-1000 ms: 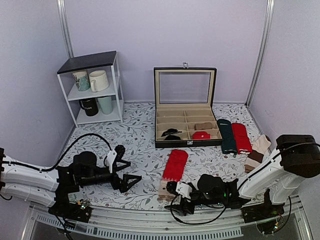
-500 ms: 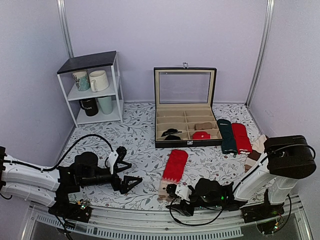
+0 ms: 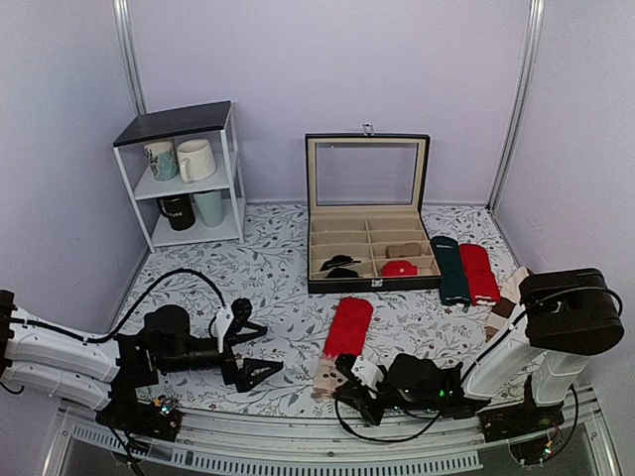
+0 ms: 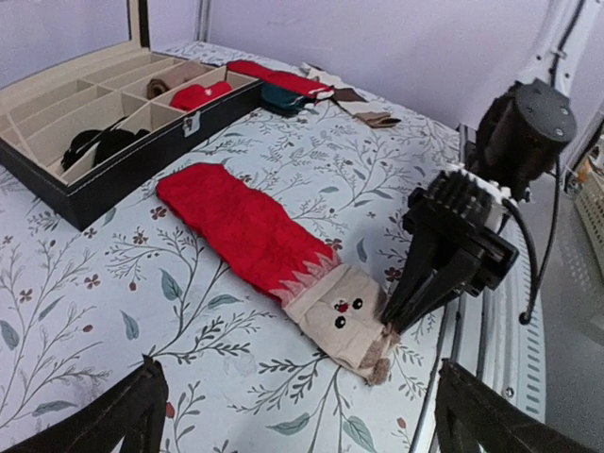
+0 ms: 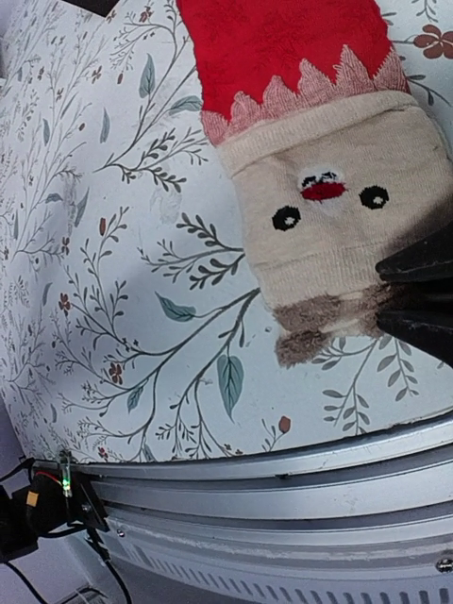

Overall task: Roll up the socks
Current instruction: Adjust the sock at the center of the board, then roll the sock at the center of the board.

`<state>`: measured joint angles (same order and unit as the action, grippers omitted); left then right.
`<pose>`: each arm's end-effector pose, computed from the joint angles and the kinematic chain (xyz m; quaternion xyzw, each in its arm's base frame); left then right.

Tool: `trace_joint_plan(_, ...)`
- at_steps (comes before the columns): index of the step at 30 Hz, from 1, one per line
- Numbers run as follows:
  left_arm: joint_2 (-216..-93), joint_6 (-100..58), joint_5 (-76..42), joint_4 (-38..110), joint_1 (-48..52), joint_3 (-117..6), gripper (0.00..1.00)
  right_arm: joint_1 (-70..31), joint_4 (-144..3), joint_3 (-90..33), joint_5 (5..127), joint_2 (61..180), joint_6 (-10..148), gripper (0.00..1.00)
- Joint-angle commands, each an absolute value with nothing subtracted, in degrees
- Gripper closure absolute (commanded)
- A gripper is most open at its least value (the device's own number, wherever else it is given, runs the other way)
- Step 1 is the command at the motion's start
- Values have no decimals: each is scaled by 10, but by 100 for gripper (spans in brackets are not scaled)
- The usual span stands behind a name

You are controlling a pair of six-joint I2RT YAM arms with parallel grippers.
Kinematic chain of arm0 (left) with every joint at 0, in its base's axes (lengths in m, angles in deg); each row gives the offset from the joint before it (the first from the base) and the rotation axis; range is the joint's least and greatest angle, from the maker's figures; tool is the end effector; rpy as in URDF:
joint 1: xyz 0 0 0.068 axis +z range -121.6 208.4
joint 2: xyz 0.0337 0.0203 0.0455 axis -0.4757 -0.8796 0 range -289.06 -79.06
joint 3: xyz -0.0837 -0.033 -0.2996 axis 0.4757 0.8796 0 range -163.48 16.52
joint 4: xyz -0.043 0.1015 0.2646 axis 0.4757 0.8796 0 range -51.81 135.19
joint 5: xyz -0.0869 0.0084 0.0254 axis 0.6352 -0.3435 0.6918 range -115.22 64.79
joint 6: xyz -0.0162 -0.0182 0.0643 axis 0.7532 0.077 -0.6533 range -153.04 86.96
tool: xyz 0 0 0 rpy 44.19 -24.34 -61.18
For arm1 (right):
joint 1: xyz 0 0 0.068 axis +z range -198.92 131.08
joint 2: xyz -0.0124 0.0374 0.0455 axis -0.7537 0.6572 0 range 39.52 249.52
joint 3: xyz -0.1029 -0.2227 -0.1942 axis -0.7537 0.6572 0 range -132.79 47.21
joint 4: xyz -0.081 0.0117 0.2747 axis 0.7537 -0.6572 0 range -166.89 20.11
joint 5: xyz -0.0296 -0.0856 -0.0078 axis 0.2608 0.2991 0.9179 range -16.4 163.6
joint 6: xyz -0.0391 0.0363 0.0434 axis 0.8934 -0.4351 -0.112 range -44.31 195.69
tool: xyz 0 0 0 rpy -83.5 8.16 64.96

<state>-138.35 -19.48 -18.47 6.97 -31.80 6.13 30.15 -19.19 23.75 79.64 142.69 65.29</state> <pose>0.0991 -0.1865 0.1714 0.3510 0.7264 -0.3915 0.4426 0.0647 0.3035 0.0914 -0.4632 0.7256 0.3244 0.3920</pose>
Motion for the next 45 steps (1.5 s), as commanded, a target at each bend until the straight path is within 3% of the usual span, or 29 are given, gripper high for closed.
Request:
trace_joint_plan(1, -1386, -266, -142, -36, -343, 99, 1, 306, -259, 252, 769, 1445, 593, 89)
trace_joint_plan(9, -1469, -304, -135, -49, -351, 72, 0, 306, -263, 252, 775, 1388, 627, 71)
trace_joint_plan(16, -1515, -295, -136, -54, -354, 55, 1, 306, -314, 242, 786, 1285, 692, 62)
trace_joint_plan(21, -1516, -296, -149, -56, -355, 57, 0, 306, -308, 263, 778, 1268, 747, 48)
trace_joint_plan(40, -1547, -299, -140, -47, -355, 48, 1, 293, -214, 271, 741, 1380, 821, 45)
trace_joint_plan(45, -1551, -301, -132, -44, -355, 45, 1, 292, -207, 270, 745, 1414, 808, 52)
